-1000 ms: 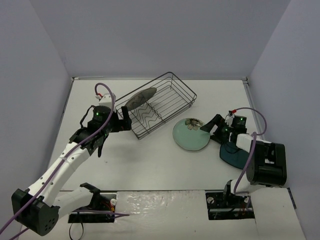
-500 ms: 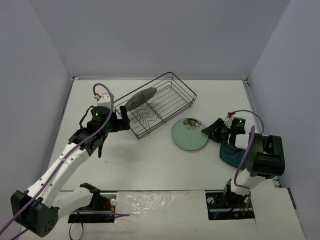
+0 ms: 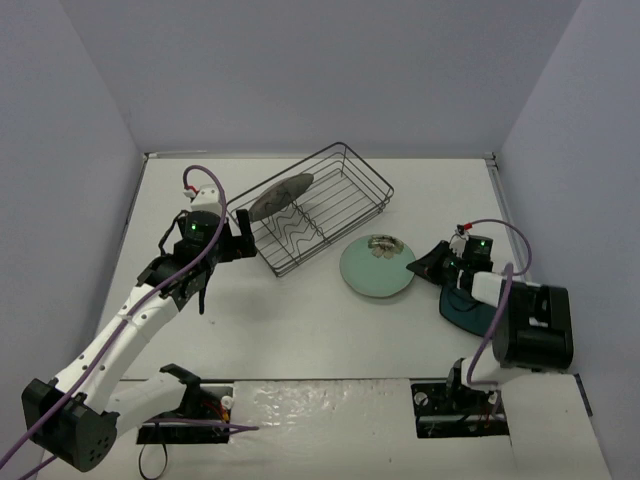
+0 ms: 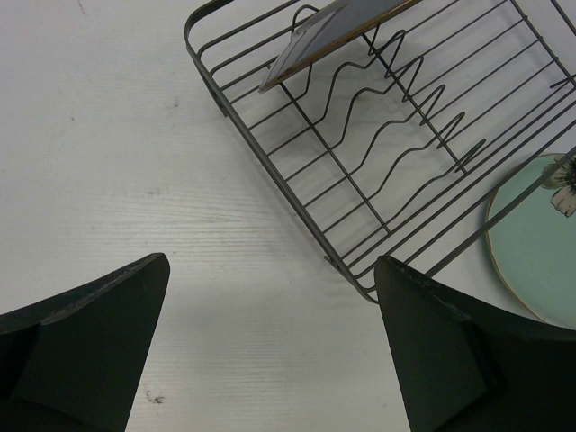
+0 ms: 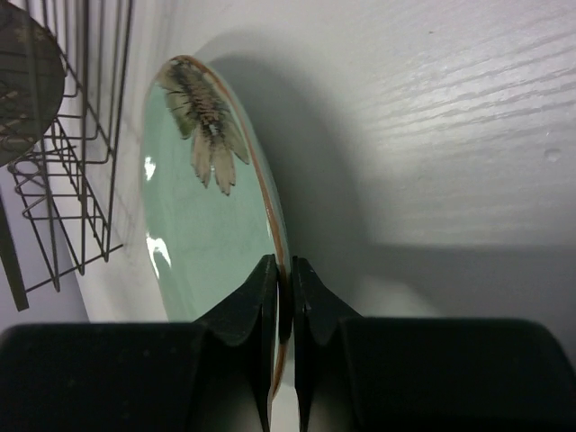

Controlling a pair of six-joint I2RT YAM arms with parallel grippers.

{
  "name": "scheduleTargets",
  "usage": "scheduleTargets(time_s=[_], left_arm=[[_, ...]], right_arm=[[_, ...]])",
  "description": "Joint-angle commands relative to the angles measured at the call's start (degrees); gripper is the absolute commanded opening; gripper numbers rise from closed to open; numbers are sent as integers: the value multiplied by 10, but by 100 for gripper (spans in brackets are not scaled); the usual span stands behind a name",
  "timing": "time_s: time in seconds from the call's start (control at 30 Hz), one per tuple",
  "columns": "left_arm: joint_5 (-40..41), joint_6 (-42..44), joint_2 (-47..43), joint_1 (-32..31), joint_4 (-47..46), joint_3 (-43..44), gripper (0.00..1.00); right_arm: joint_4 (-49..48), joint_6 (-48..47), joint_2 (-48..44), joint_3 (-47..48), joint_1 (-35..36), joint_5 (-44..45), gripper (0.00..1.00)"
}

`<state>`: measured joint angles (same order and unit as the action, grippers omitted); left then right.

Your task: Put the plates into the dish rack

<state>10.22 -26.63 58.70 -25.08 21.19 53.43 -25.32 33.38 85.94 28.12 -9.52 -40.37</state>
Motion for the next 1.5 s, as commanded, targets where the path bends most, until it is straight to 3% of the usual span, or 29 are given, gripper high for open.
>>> scheduleTargets(time_s=[0.0, 0.1, 0.23, 0.37, 0.57, 0.67, 0.7, 0.87, 0.9, 1.0, 1.17, 1.47], left_arm=[[15, -2, -14, -2, -9, 16, 97], [21, -2, -15, -2, -9, 16, 97], [28, -4, -14, -1, -7, 18, 97], [37, -3, -14, -1, -1, 27, 97], [62, -4, -17, -1, 8, 31, 97], [78, -6, -11, -1, 24, 40, 97], [87, -5, -10, -1, 28, 43, 97], [121, -15, -10, 3, 65, 54, 97], [128, -17, -13, 5, 70, 54, 97], [148, -21, -24, 8, 82, 52, 97], [167, -30, -31, 13, 103, 56, 97], [197, -30, -24, 14, 117, 63, 97]], right_arm=[[100, -56, -217, 44, 1, 85, 0], [213, -84, -336, 90, 1, 222, 0], [270, -115, -438, 153, 1, 293, 0], [263, -151, -435, 244, 2, 269, 0], [146, -253, -332, 391, 29, 142, 0], [183, -372, -269, 473, 121, 145, 0], [202, -482, -232, 526, 215, 211, 0], [337, -734, -72, 688, 451, 440, 0], [351, -781, -52, 712, 473, 455, 0], [386, -943, -7, 743, 498, 443, 0], [366, -1171, -7, 672, 515, 357, 0], [335, -1362, 85, 665, 549, 452, 0]])
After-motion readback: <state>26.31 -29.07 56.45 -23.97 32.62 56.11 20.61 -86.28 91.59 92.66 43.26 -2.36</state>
